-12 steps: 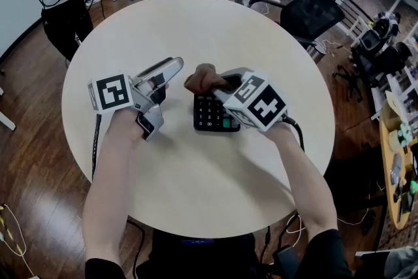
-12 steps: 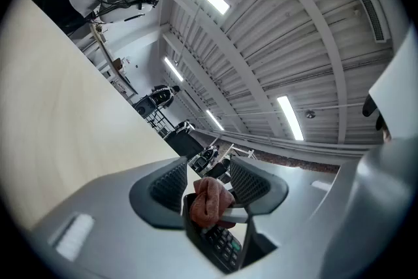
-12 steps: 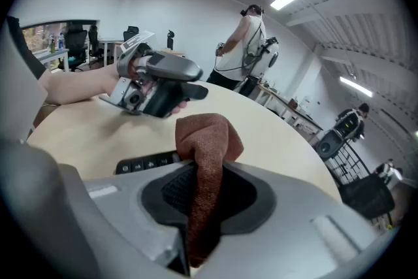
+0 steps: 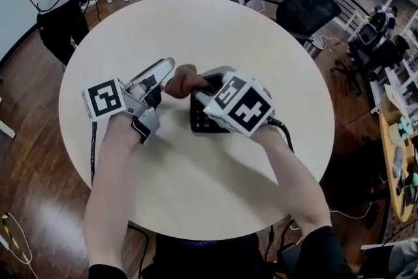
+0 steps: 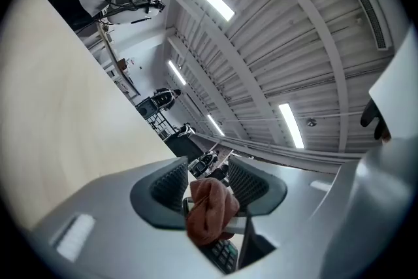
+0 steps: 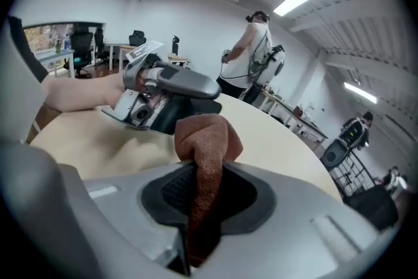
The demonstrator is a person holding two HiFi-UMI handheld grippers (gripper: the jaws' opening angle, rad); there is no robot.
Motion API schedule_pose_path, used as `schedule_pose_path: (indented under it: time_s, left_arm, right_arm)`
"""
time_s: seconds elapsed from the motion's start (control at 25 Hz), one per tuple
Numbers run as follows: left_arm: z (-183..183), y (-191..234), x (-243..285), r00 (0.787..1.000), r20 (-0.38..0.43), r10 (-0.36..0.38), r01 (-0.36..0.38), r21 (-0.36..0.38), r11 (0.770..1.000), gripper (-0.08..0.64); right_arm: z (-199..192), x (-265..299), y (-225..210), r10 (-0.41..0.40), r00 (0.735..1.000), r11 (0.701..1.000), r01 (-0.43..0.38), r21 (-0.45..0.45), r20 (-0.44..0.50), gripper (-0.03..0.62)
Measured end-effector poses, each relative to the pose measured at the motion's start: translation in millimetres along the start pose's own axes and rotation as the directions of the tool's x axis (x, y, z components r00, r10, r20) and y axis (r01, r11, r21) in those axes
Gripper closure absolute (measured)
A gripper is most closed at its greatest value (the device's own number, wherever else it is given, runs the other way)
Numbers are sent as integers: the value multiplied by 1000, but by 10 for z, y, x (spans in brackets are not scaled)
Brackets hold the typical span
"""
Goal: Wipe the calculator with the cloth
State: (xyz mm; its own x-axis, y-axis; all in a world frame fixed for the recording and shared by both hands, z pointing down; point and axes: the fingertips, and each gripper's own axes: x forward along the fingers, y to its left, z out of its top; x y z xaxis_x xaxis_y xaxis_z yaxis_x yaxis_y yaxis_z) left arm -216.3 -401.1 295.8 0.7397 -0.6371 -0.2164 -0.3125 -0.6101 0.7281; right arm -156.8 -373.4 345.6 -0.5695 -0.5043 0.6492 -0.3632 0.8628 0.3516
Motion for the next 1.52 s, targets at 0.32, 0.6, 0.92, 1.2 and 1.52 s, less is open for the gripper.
schedule_pose_path:
  time_s: [0.32,0.6,0.92,1.2,1.52]
  left_arm:
    - [-11,25,14,1000,-5,18,-18,25,1000,371]
    - [-24,-1,39,1000,-24,-1,2,44,999,371]
    - [-31,-31,17,1000,-8,-12,12,-2,1000,371]
    - [-40,17,47,1000,-22,7,-6,52,999,374]
    - [-31,-14,55,1000,-31,-4,6,50,999,374]
  right_arm:
    - [-309,-49,-164,-27,996,1000,27,-8,-79,528]
    - [-975,-524,-688,-177,966,972,202,124,-190,528]
    - [-55,-29,-50,-56,997,996,53,-64,-45,528]
    - [-308,-47,-181,-58,994,997,53,-49,-97,528]
    - [-1169,-646,-804,-209,951,963,241,124,-228,528]
